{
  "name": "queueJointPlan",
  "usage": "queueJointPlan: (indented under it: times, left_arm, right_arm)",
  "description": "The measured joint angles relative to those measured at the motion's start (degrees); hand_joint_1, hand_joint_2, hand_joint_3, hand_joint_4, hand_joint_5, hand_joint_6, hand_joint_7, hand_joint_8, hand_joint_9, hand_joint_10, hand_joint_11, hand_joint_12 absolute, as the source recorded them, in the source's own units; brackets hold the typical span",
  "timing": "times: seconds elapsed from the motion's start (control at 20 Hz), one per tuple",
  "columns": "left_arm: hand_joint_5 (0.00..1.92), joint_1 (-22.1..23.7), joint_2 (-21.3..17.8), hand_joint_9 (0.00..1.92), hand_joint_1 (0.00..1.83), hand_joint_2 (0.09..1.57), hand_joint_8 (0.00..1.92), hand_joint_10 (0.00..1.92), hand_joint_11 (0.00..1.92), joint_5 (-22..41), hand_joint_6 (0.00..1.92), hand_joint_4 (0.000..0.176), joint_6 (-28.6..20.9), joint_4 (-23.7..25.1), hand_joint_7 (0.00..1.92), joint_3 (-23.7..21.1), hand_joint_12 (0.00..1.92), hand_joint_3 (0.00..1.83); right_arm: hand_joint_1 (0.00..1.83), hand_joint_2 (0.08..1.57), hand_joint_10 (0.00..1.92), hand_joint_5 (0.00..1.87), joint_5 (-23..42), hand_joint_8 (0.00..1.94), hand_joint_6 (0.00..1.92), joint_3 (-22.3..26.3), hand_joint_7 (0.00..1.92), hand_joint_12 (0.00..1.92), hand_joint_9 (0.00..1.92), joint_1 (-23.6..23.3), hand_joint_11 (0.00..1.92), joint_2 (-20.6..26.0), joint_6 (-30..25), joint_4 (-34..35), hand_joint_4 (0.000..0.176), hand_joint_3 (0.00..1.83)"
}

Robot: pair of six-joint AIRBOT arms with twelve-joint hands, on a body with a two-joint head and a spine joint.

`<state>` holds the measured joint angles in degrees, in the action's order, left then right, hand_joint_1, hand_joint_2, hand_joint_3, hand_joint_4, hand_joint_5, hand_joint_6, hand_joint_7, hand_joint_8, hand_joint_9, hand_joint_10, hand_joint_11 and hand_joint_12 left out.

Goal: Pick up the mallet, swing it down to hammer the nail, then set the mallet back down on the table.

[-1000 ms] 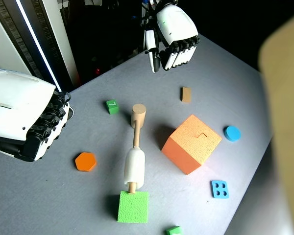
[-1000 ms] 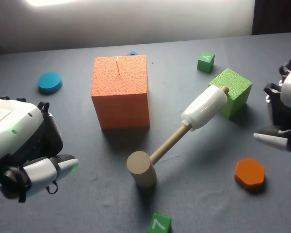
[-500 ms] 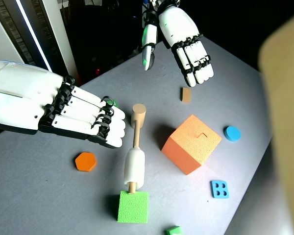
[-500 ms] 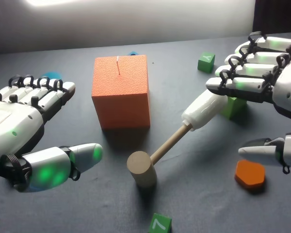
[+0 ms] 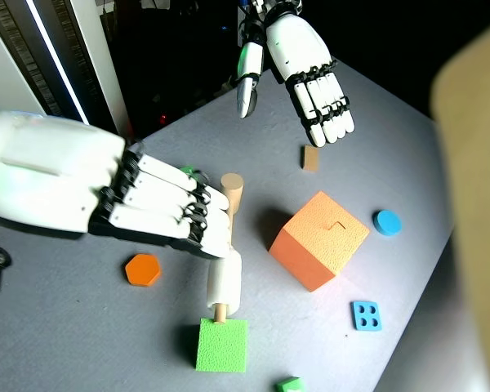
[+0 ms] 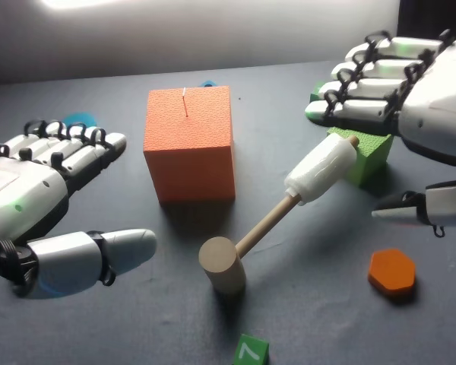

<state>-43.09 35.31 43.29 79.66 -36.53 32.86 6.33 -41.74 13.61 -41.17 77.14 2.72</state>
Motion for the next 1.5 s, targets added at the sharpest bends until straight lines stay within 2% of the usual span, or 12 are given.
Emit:
queueJointPlan:
  times: [0.1, 0.2, 0.3, 0.45, 0.5, 0.6, 0.7, 0.85, 1.15, 1.25, 1.5]
  left_arm:
    - [0.0, 0.0, 0.9, 0.0, 0.0, 1.17, 0.0, 0.0, 0.0, -2.6, 0.0, 0.0, -4.9, 5.6, 0.0, 2.3, 0.0, 0.0]
    - [0.0, 0.0, 2.2, 0.0, 0.0, 1.17, 0.0, 0.0, 0.0, -6.2, 0.0, 0.0, -12.0, 14.4, 0.0, 5.1, 0.0, 0.0]
    - [0.0, 0.0, 3.8, 0.0, 0.0, 1.17, 0.0, 0.0, 0.0, -7.3, 0.0, 0.0, -18.1, 20.5, 0.0, 7.7, 0.0, 0.0]
    - [0.0, 0.0, 5.3, 0.0, 0.0, 1.18, 0.0, 0.0, 0.0, -7.6, 0.0, 0.0, -24.5, 26.6, 0.0, 10.7, 0.0, 0.01]
    - [0.0, 0.0, 6.3, 0.0, 0.0, 1.18, 0.0, 0.0, 0.0, -7.5, 0.0, 0.0, -25.3, 27.5, 0.0, 11.5, 0.0, 0.01]
    - [0.0, 0.1, 7.4, 0.0, 0.0, 1.19, 0.0, 0.0, 0.0, -7.5, 0.0, 0.0, -25.4, 28.0, 0.0, 12.3, 0.0, 0.01]
    - [0.0, -0.1, 8.2, 0.0, 0.0, 1.19, 0.0, 0.0, 0.0, -7.5, 0.0, 0.0, -25.5, 28.4, 0.0, 13.3, 0.0, 0.01]
    - [0.0, -0.1, 9.4, 0.0, 0.0, 1.19, 0.0, 0.0, 0.0, -6.7, 0.0, 0.0, -25.6, 27.7, 0.0, 15.9, 0.0, 0.01]
    - [0.0, 1.1, 10.9, 0.0, 0.0, 1.19, 0.0, 0.0, 0.0, -6.4, 0.0, 0.0, -23.8, 29.0, 0.0, 17.1, 0.0, 0.01]
    - [0.0, 1.7, 10.9, 0.0, 0.0, 1.19, 0.0, 0.0, 0.0, -6.1, 0.0, 0.0, -22.6, 28.9, 0.0, 17.4, 0.0, 0.0]
    - [0.0, 3.0, 12.4, 0.0, 0.0, 1.17, 0.0, 0.0, 0.0, -5.5, 0.0, 0.0, -20.3, 28.5, 0.0, 19.5, 0.0, 0.0]
  right_arm:
    - [0.9, 1.05, 0.0, 0.16, -2.9, 0.0, 0.0, -1.4, 0.13, 0.28, 0.11, -1.6, 0.0, -0.7, -0.9, -0.1, 0.0, 0.0]
    - [1.03, 1.06, 0.0, 0.12, -7.9, 0.0, 0.0, -4.0, 0.08, 0.23, 0.07, -4.1, 0.0, -1.9, -0.4, -0.2, 0.0, 0.0]
    - [1.19, 1.05, 0.0, 0.12, -12.6, 0.0, 0.0, -5.3, 0.06, 0.27, 0.06, -4.9, 0.0, -3.5, 0.9, -0.4, 0.0, 0.0]
    - [1.25, 1.07, 0.0, 0.1, -16.5, 0.0, 0.0, -6.3, 0.03, 0.27, 0.04, -4.9, 0.0, -5.4, 1.6, -0.2, 0.0, 0.0]
    - [1.32, 1.05, 0.01, 0.12, -18.6, 0.0, 0.0, -7.7, 0.06, 0.34, 0.07, -6.3, 0.0, -6.9, 0.9, -0.2, 0.0, 0.0]
    - [1.38, 1.04, 0.01, 0.14, -20.2, 0.01, 0.01, -10.1, 0.09, 0.38, 0.11, -7.4, 0.0, -9.5, -1.5, -0.2, 0.0, 0.0]
    - [1.41, 1.03, 0.01, 0.17, -21.8, 0.01, 0.01, -11.8, 0.14, 0.33, 0.16, -7.4, 0.0, -12.3, -2.1, -0.4, 0.0, 0.0]
    - [1.43, 1.0, 0.01, 0.22, -24.0, 0.01, 0.01, -12.6, 0.2, 0.44, 0.23, -7.6, 0.0, -15.7, -3.7, -0.2, 0.0, 0.0]
    - [1.44, 1.03, 0.0, 0.18, -23.3, 0.0, 0.0, -15.8, 0.18, 0.4, 0.22, -6.5, 0.0, -20.2, -3.4, -0.2, 0.0, 0.0]
    - [1.4, 1.02, 0.0, 0.23, -23.3, 0.01, 0.01, -17.4, 0.21, 0.48, 0.23, -6.5, 0.0, -21.6, -3.3, -0.2, 0.0, 0.0]
    - [1.39, 1.02, 0.01, 0.28, -22.4, 0.01, 0.01, -20.8, 0.24, 0.52, 0.23, -3.8, 0.0, -24.1, -0.9, 0.0, 0.0, 0.0]
